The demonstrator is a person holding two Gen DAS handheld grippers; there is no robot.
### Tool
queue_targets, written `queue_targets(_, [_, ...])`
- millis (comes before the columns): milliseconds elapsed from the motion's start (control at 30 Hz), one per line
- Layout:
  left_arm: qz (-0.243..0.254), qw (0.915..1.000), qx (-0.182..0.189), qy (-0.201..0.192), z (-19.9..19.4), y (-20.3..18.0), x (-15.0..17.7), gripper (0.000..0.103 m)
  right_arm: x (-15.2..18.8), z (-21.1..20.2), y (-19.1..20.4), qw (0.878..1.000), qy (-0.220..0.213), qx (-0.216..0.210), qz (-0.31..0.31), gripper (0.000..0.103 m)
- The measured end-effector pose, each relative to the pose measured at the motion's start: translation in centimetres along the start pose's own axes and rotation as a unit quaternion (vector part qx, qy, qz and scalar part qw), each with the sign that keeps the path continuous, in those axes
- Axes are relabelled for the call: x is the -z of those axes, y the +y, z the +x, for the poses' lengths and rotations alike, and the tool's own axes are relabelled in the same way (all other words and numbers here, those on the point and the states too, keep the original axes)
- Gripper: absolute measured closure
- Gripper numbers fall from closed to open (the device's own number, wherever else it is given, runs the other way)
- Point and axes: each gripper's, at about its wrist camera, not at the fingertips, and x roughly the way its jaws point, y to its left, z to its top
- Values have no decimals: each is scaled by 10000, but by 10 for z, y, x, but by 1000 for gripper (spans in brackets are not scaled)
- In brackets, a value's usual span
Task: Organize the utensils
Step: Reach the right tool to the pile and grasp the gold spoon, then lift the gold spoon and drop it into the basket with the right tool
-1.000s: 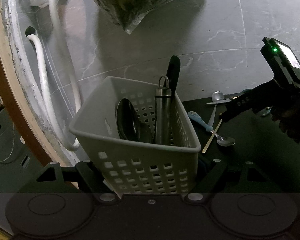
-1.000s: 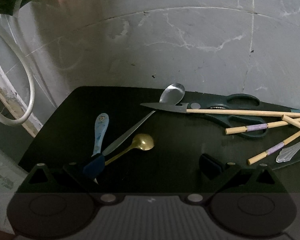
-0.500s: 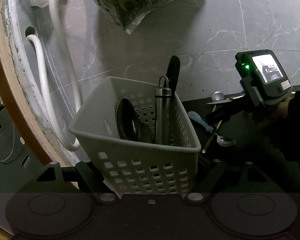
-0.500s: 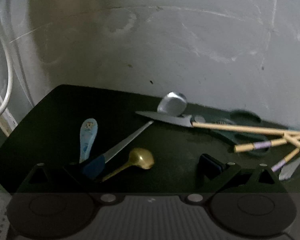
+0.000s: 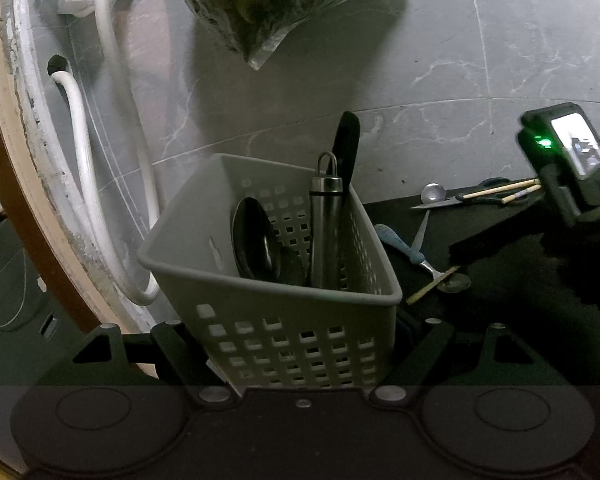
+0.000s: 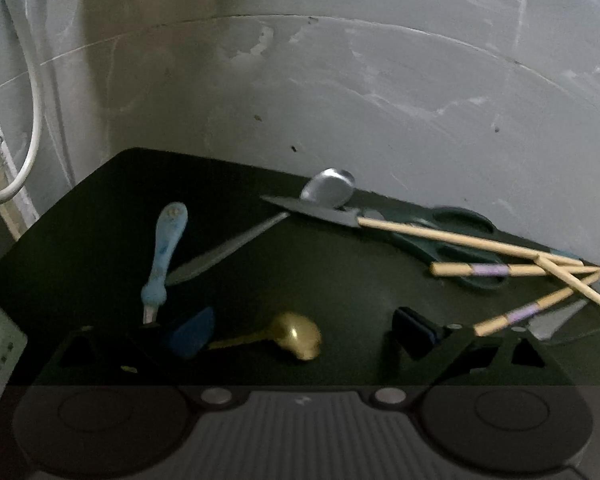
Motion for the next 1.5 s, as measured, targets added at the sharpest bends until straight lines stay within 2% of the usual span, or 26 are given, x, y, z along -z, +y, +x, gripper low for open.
queue_targets(167, [35, 10000, 38, -29, 1, 2, 0, 20, 17, -14, -17, 10000, 61, -30, 59, 6])
queue_targets(300, [65, 9999, 80, -56, 0, 3, 2, 20, 27, -33, -25, 9989, 92, -135, 441, 6])
queue_targets(400, [88, 9999, 112, -78, -1, 4, 3, 20, 35, -51, -26, 9974, -37, -426, 585, 6])
queue_targets(567, [129, 9997, 174, -120, 0, 6, 3, 20, 48, -62, -21, 9974, 80, -658, 296, 6])
queue_targets(700, [168, 9995, 223, -148, 0, 7, 4, 20, 51, -59, -13, 9985, 117, -531, 56, 10])
queue_targets(900, [206, 9993, 280, -168, 1, 10, 4, 20, 44, -48, 0, 9982, 89, -450, -385, 29])
queue_targets(1033, [203, 9992, 290, -175, 1, 10, 4, 20, 39, -47, 0, 9971, 148, -656, -349, 52])
queue_targets(1167, [199, 9992, 290, -183, 1, 10, 4, 20, 34, -46, 4, 9942, 254, -842, -626, 63])
queue_targets(1233, [202, 9992, 286, -183, 1, 9, 4, 20, 28, -44, 7, 9905, 351, -1005, -875, 73])
queue_targets(1400, [191, 9992, 275, -197, 1, 9, 5, 20, 7, -36, 13, 9749, 824, -1503, -1423, 81])
queue_targets(1500, [190, 9993, 256, -217, 1, 7, 5, 20, -6, -29, 14, 9631, 1139, -1831, -1613, 81])
